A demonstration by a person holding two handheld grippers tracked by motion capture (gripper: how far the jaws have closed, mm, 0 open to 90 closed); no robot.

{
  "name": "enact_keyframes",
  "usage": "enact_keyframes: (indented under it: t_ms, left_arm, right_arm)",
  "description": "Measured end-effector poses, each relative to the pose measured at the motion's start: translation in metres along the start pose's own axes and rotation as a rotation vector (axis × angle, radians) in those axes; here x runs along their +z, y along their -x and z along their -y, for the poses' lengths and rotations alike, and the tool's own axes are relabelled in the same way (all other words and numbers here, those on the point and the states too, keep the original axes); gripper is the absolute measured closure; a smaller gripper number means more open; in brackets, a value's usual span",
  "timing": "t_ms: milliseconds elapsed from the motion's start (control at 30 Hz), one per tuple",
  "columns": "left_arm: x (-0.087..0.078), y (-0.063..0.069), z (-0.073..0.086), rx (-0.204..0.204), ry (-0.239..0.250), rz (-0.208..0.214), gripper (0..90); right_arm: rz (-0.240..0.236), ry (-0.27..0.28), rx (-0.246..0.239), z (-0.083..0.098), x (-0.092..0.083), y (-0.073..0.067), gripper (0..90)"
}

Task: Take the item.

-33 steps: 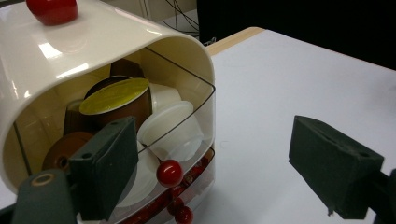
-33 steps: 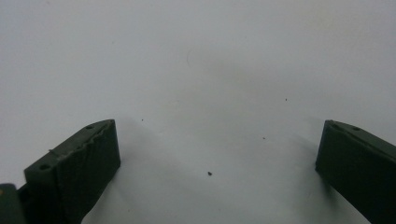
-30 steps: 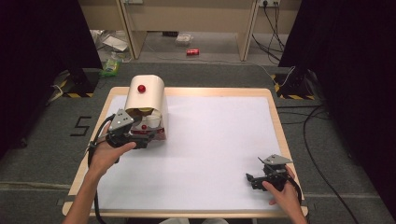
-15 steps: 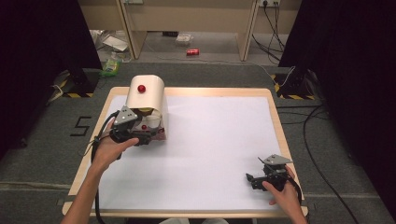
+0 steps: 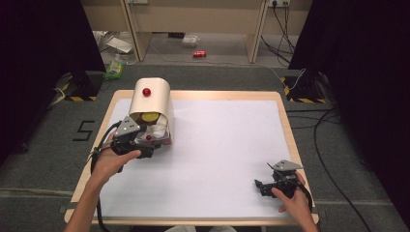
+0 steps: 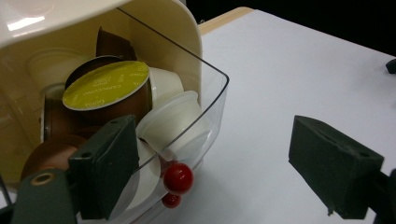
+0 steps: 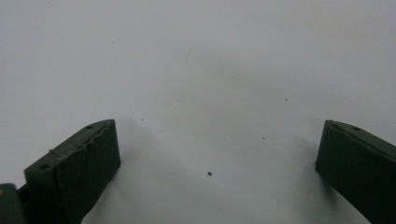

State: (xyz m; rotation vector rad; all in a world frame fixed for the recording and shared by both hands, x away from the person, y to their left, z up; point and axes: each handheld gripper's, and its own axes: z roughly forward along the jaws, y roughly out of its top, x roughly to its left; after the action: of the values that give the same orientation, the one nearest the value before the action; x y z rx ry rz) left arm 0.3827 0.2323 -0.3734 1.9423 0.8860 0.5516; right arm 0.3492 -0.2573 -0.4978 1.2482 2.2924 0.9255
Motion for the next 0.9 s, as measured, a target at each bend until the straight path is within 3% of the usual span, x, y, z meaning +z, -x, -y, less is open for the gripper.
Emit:
enact_keyframes:
  t_ms: [900]
  left_arm:
    - [-0.017,0.021,0.021,0.002,0.034,0.013,15.9]
  right_arm:
    - [0.0,0.0,-0.001,0.0,0.0,0.0,0.3]
